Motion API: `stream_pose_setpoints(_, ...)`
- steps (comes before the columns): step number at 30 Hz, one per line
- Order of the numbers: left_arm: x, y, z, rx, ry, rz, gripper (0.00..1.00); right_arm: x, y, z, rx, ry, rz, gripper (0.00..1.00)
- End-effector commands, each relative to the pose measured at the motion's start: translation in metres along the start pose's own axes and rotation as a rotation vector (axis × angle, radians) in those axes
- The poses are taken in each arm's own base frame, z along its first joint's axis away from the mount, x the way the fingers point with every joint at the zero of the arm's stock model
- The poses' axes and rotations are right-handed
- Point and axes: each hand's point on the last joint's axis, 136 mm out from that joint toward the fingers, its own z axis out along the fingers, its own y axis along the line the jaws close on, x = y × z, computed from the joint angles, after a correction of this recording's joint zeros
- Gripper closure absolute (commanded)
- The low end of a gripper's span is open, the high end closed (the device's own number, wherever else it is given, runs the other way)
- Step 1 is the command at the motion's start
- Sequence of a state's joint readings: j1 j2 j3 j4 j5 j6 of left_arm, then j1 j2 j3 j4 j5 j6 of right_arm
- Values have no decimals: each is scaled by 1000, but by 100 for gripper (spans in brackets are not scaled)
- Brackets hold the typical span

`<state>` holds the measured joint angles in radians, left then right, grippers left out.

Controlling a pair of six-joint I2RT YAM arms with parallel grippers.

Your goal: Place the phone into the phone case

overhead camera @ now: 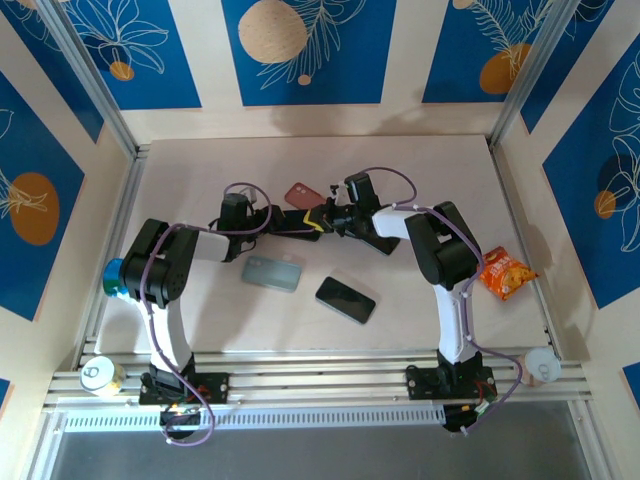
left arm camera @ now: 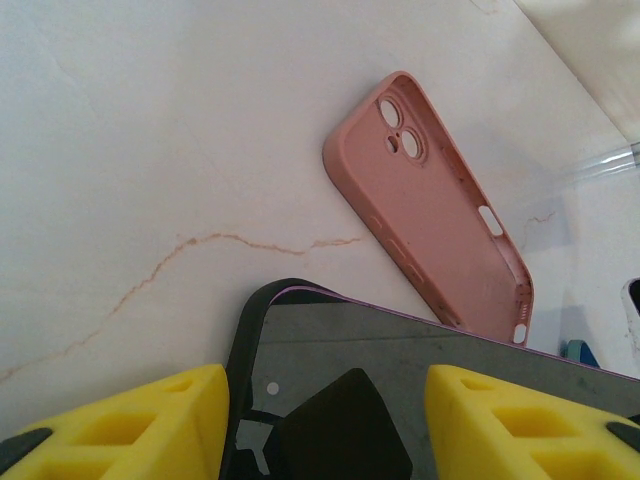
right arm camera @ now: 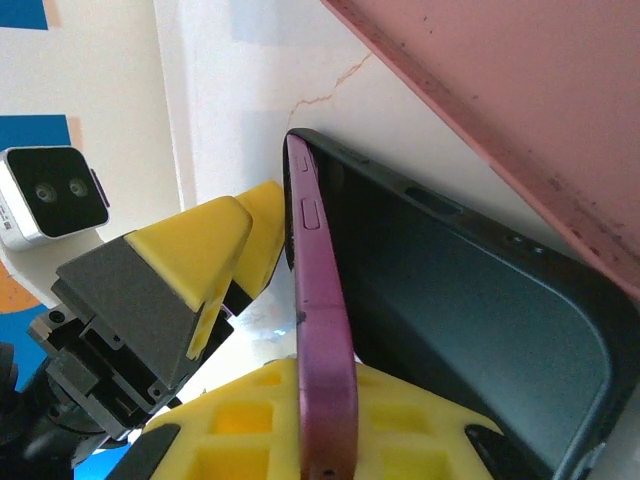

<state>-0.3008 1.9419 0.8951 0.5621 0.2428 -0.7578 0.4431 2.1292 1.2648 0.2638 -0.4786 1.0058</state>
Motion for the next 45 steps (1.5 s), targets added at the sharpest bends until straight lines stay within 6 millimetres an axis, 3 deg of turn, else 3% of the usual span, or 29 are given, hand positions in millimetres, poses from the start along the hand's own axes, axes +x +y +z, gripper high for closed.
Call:
stream_pose_setpoints(1, -8, -11, -9, 10, 6, 18, 46, 16, -31, 3, 82, 17, 91, 100)
stream_pose_setpoints(12, -18, -29, -24, 17, -5, 47, 47, 26, -40, -2, 118, -3, 142, 100)
stream_pose_setpoints(26, -10, -59, 1, 73, 29, 62, 46, 34, -49, 1, 162, -3, 188, 100)
stream_pose_setpoints(37, 5, -43, 15, 32, 51, 66, 47, 33, -49, 3, 177, 0, 198, 100)
stream_pose_setpoints(45, 5, -45, 14, 43, 51, 72, 47, 35, -50, 6, 189, 8, 197, 100)
